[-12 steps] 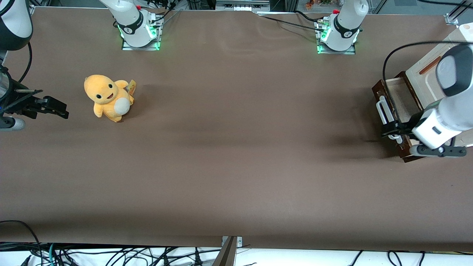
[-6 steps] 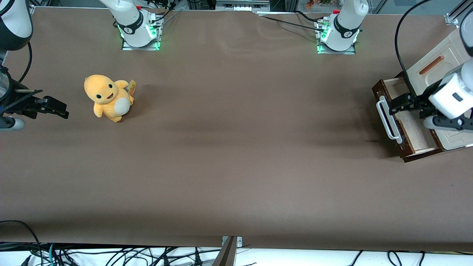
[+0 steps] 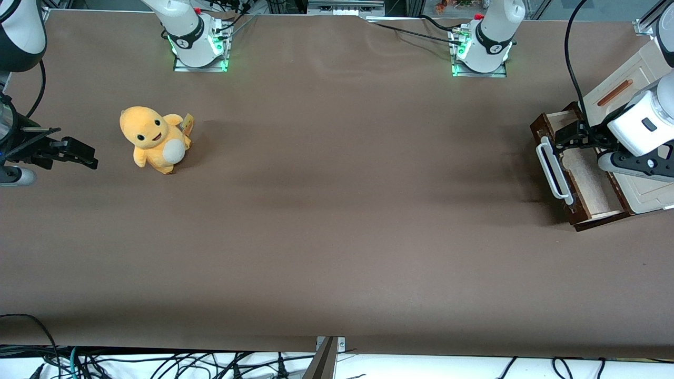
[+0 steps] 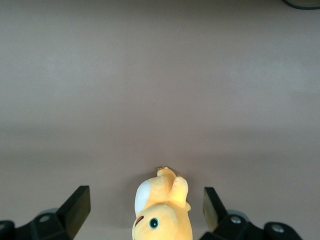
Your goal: Open lower drawer with left arm only
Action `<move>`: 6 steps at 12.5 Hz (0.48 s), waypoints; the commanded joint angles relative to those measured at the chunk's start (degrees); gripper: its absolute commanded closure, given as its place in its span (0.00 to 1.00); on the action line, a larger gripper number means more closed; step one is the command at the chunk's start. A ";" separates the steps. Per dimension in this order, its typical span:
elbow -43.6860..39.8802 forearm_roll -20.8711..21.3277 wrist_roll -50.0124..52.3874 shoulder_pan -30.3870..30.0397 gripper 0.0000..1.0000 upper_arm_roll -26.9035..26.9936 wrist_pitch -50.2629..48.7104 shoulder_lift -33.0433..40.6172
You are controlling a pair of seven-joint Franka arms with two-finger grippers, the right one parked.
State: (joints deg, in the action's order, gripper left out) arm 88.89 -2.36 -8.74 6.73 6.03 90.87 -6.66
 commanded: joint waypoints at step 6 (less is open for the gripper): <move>1.28 2.53 1.25 -0.14 0.00 -0.31 -3.86 1.83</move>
State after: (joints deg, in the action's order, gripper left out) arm 88.89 -1.97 -8.67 6.61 6.06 87.47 -6.28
